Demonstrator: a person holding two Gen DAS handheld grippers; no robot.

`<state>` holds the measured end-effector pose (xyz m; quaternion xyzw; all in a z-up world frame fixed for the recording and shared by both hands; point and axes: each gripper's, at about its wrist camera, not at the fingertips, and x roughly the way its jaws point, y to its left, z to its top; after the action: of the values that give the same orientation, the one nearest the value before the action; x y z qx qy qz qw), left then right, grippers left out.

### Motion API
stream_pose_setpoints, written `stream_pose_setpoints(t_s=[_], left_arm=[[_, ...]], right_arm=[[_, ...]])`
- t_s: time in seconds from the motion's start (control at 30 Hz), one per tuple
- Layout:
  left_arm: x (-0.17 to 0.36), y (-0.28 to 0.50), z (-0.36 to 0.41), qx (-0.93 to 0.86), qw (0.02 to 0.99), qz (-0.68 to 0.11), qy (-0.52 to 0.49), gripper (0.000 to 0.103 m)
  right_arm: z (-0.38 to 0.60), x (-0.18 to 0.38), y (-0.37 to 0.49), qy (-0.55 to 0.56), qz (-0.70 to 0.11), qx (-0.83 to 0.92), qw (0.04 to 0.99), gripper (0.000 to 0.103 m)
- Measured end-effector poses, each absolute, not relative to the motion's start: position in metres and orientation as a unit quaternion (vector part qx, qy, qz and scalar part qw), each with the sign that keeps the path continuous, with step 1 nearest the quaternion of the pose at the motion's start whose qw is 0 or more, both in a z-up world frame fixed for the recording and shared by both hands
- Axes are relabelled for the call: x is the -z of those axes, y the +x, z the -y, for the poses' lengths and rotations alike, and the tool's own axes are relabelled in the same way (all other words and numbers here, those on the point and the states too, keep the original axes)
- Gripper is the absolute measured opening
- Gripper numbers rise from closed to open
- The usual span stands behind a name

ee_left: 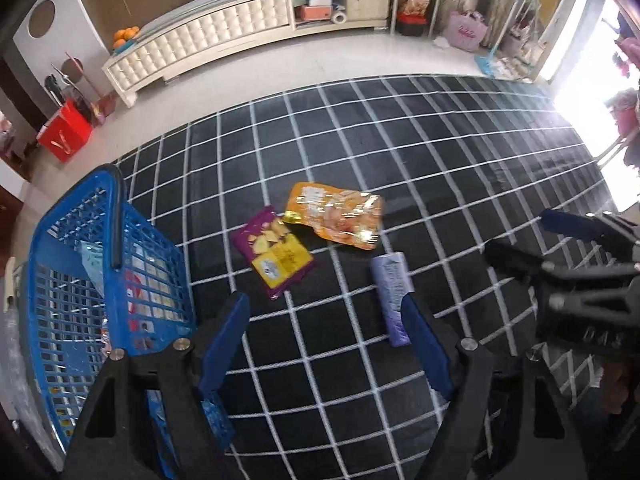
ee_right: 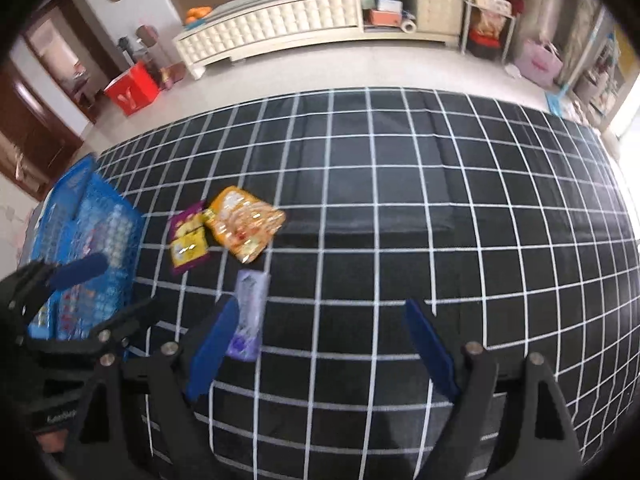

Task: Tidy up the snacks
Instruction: 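Move both tools back over the remaining snacks on the mat, then grasp the purple chip bag with the left tool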

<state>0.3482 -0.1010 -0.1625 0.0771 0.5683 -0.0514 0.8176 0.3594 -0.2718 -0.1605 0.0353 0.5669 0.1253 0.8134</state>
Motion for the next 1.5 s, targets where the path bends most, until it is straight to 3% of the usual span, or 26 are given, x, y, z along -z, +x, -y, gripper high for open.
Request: stream_pose_setpoints(t_s=[0.47,0.83,1.5], left_arm=[[0.212,0.401,0.099,-0.034,0.789,-0.609,0.081,0.076],[0.237,0.426,0.071,-0.087,0.772,-0.629,0.032,0.076],[0.273,0.465,0.03,-0.134,0.764,-0.631,0.003,0.076]], right_arm=[[0.272,0.211,0.4,0.07,-0.593,-0.13,0.792,0.087],[0.286,0.198,0.402,0.099,-0.583,-0.146,0.793,0.087],[0.252,0.205,0.391,0.026,-0.582,-0.162,0.796,0.087]])
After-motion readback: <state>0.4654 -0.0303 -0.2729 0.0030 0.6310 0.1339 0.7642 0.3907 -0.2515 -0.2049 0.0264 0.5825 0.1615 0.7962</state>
